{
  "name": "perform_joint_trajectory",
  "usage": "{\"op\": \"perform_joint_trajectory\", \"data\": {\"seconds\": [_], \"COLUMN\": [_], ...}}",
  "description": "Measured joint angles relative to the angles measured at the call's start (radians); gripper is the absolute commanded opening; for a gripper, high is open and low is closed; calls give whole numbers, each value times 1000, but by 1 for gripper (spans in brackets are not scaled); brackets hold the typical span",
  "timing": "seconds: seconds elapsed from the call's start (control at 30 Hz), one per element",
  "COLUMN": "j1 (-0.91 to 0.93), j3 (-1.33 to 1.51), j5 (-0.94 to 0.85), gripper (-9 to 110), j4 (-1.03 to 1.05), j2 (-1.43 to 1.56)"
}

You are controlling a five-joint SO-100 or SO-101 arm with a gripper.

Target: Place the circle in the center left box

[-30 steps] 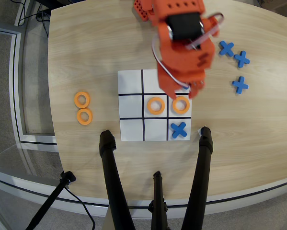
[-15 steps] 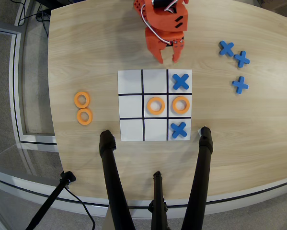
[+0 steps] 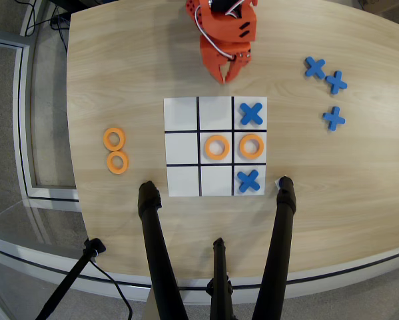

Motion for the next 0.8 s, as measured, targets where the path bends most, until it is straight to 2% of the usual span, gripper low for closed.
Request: {"op": "perform_joint_trajectory", "data": {"seconds": [0.5,0.67,0.8], "j1": [35,187,485], "j3": [0,0,0], "j5": [-5,-5,-5], "gripper": [0,0,0], "j4": [23,77,83], "j2": [0,0,9]}}
